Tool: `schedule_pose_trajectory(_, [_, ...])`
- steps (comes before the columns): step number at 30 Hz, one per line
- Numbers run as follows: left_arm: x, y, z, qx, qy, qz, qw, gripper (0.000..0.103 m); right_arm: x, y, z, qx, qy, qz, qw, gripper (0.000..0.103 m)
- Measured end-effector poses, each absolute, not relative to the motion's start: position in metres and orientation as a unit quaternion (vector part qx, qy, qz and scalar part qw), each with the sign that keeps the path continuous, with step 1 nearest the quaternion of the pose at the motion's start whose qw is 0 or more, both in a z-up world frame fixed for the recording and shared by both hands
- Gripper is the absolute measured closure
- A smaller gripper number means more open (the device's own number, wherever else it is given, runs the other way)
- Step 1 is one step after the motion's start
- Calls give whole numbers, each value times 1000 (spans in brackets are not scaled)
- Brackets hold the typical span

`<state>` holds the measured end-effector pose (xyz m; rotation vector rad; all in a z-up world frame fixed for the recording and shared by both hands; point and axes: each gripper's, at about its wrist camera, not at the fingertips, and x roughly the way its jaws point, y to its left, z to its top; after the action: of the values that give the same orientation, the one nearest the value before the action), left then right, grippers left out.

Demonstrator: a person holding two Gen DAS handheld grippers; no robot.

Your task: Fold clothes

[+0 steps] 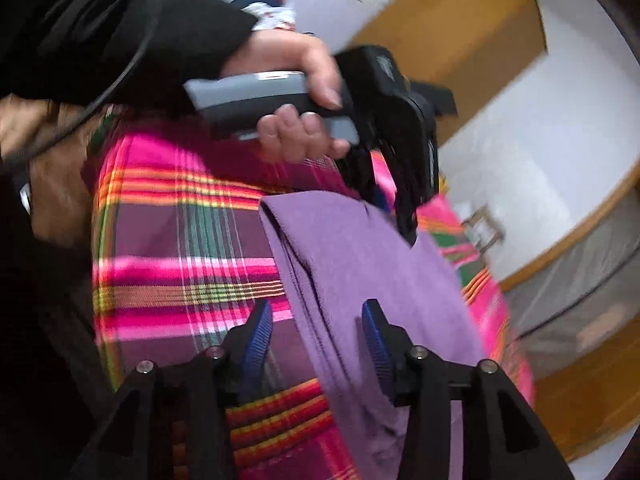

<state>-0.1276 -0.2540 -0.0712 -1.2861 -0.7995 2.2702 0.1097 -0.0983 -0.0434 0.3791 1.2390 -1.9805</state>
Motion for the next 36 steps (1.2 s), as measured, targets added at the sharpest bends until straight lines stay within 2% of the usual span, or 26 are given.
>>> schedule_pose_trajectory(7, [-128,-254,-70,-462,-289,813,204,78,94,-94,-46,152,495,-791,325,55])
schedule_pose_trajectory(12, [-132,-252,-70,-461,-290,813,205,78,111,-99,-53,136,531,-762,346,79])
schedule_pose_trajectory(18, [-132,-252,-70,-461,-290,814,203,78,104,-106,-54,134,536,-765,330,81])
schedule_pose_trajectory(23, [-132,-250,-69,-459,-283,818,200,78,113,-110,-58,130,552,-753,333,94])
schedule_pose_trajectory(24, [-132,-249,-68,-459,-278,820,198,79,112,-110,-57,133,549,-754,335,94])
schedule_pose_trajectory(27, [-130,-243,-63,-452,-257,833,191,90,109,-113,-55,136,537,-762,335,95])
schedule_pose_trajectory(36, [-126,-244,-42,-421,-250,854,174,93,111,-109,-28,121,496,-797,323,96])
